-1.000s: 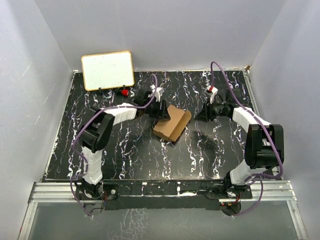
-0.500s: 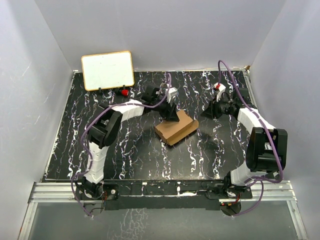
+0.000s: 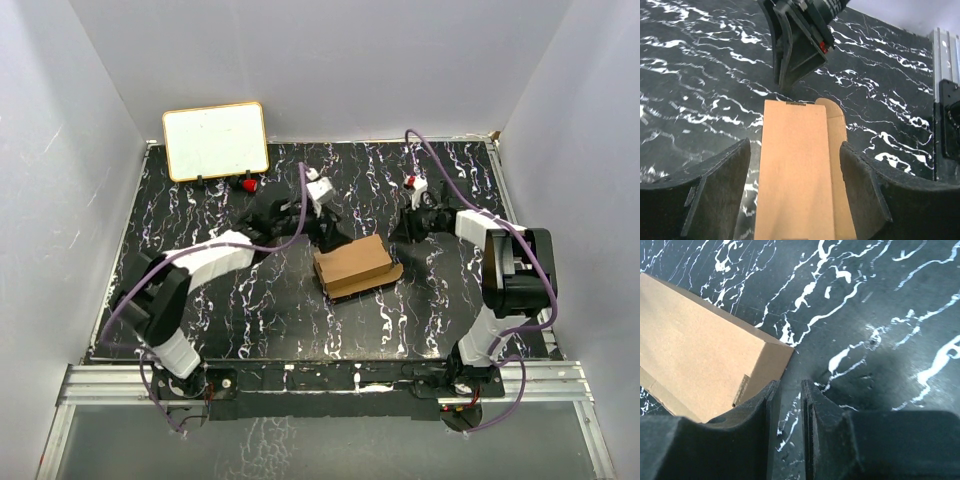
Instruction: Fold the paper box
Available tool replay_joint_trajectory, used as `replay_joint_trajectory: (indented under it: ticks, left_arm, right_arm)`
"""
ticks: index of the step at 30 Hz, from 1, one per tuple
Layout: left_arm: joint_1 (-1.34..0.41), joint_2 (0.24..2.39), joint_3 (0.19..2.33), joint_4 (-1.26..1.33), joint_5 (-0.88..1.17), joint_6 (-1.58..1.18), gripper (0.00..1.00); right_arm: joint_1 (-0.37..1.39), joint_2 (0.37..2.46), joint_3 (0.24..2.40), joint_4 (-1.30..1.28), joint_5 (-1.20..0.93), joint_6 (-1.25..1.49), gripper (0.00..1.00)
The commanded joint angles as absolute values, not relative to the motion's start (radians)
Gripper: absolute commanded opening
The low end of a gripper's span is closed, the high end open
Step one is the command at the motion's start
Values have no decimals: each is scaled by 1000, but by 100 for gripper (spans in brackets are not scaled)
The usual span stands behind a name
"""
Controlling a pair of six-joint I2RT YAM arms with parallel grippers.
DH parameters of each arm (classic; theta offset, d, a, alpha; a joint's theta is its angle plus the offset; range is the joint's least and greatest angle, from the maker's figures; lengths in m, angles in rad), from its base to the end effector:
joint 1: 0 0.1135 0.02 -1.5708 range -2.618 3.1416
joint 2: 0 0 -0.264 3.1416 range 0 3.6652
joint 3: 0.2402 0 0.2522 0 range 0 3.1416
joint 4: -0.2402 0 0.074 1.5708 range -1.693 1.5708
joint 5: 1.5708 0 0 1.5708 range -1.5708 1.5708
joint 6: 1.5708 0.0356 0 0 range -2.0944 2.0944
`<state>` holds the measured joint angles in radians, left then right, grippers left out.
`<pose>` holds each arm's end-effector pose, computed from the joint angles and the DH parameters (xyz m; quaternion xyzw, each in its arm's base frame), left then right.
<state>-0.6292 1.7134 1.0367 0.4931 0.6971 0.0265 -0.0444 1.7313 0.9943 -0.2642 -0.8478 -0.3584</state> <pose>0.2984 -0.2454 0.2497 0.4394 0.6139 -0.4291 0.4958 0.3374 0.0117 0.1718 -0.2509 0.8459 0.3355 0.3299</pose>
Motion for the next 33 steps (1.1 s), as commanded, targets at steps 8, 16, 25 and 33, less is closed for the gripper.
replay_joint_trajectory:
  ticks: [8, 16, 25, 33]
  left_arm:
    - [-543, 1373, 720, 257, 333, -525, 47]
    - [-541, 1494, 731, 221, 337, -612, 47]
    - [-541, 1678, 888, 206, 367, -558, 43]
    - [-530, 1855, 1094, 186, 438, -478, 45]
  right_arm:
    - [-11, 1707, 1012, -289, -710, -453, 23]
    - [49, 1693, 968, -346, -755, -596, 21]
    - [90, 1633, 924, -425, -808, -767, 21]
    - [107, 1557, 864, -460, -890, -917, 21]
